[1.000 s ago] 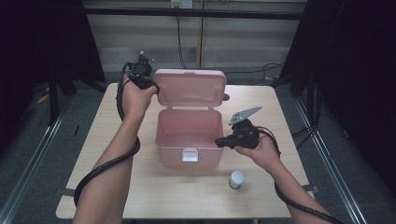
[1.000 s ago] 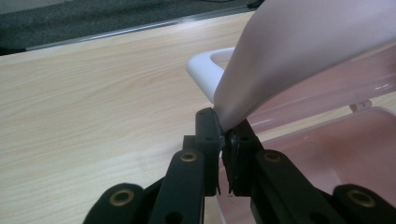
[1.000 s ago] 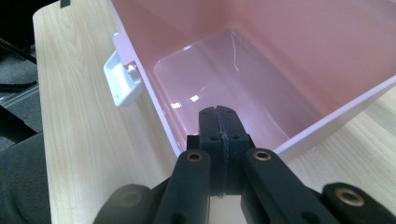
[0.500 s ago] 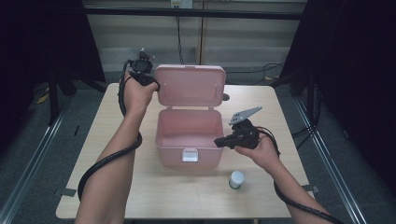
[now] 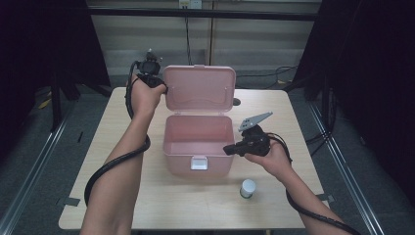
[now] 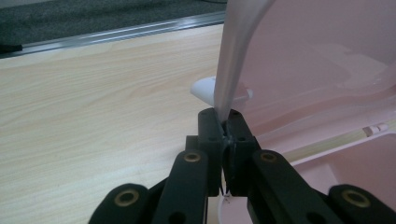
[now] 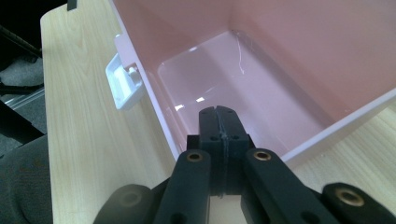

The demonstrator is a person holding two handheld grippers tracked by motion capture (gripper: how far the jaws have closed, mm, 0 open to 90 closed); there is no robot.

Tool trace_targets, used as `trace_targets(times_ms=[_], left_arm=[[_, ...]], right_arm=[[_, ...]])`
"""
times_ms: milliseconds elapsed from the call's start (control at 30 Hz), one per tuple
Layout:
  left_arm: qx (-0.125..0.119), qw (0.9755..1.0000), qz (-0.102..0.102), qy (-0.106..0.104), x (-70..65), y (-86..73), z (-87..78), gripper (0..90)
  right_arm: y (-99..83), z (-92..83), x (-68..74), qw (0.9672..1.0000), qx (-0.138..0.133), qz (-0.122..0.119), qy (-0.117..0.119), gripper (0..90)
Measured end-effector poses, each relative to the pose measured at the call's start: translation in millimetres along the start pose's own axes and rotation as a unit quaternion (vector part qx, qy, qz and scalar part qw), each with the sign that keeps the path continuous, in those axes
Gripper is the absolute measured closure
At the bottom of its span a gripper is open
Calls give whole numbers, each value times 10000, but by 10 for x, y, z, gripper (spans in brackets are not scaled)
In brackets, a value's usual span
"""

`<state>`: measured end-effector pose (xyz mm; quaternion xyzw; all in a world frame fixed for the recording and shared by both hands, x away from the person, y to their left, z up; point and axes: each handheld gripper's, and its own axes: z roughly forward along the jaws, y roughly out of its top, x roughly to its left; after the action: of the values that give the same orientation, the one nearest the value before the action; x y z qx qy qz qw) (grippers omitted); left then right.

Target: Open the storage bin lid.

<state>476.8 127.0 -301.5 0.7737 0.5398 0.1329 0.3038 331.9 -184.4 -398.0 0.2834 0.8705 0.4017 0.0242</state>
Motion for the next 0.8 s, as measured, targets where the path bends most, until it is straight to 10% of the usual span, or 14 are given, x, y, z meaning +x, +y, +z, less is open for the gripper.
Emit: trace_targets(times_ms=[800], left_arm=[[-2, 9997, -237, -1, 65, 96, 197, 881]], right_arm=[[-22, 13, -10, 9999, -97, 49, 69, 900]])
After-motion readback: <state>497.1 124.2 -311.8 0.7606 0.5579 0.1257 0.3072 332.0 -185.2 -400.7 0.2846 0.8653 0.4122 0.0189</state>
